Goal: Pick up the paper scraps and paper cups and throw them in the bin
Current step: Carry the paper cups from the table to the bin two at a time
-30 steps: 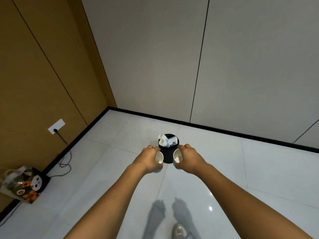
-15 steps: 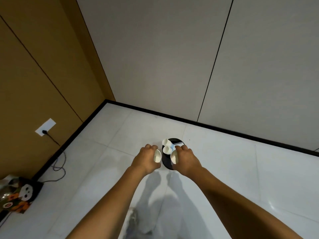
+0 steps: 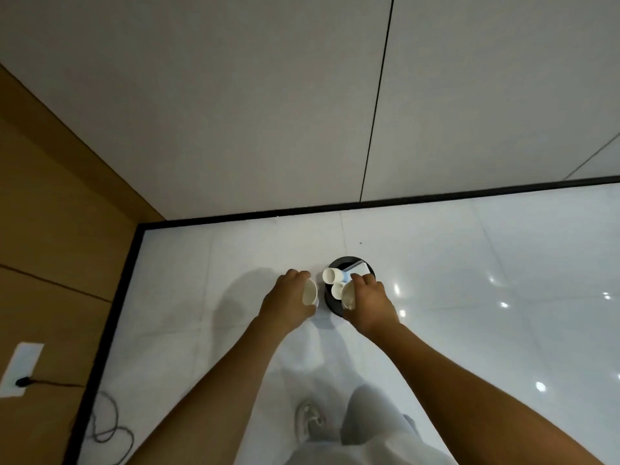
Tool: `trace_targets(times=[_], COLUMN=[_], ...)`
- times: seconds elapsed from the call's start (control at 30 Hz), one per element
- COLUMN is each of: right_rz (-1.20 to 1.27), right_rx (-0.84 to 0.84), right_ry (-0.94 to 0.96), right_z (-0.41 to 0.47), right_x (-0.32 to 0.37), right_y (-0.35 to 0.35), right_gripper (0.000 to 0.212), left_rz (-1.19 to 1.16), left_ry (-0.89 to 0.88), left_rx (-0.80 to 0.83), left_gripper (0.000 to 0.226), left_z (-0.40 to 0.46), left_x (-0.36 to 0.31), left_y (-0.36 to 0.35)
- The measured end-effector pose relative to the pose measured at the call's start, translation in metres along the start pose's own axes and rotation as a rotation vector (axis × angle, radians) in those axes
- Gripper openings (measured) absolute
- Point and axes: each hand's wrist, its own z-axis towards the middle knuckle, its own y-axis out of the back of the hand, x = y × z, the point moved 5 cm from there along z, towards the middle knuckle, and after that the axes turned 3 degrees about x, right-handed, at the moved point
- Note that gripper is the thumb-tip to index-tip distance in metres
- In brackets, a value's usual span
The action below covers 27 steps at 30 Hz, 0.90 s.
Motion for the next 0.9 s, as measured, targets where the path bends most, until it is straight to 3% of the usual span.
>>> trace_targets(times=[0.33,0.9], right_rz=[0.122,0.458], right_rx=[-0.027,-0.168], right_ry=[-0.190,-0.708], right_z=[0.098,0.184], right_x=[0.032,0.021], right_y=[-0.025,-0.027], right_gripper=[0.070,0.076], left_rz=[0.060,0.307], left_ry=[-0.131,-0.541], left_rx=[0.145,0.446], left_gripper=[0.062,0.064], left_z=[0.127,0.289], left_x=[0.055,0.053], left_y=[0.020,0.006])
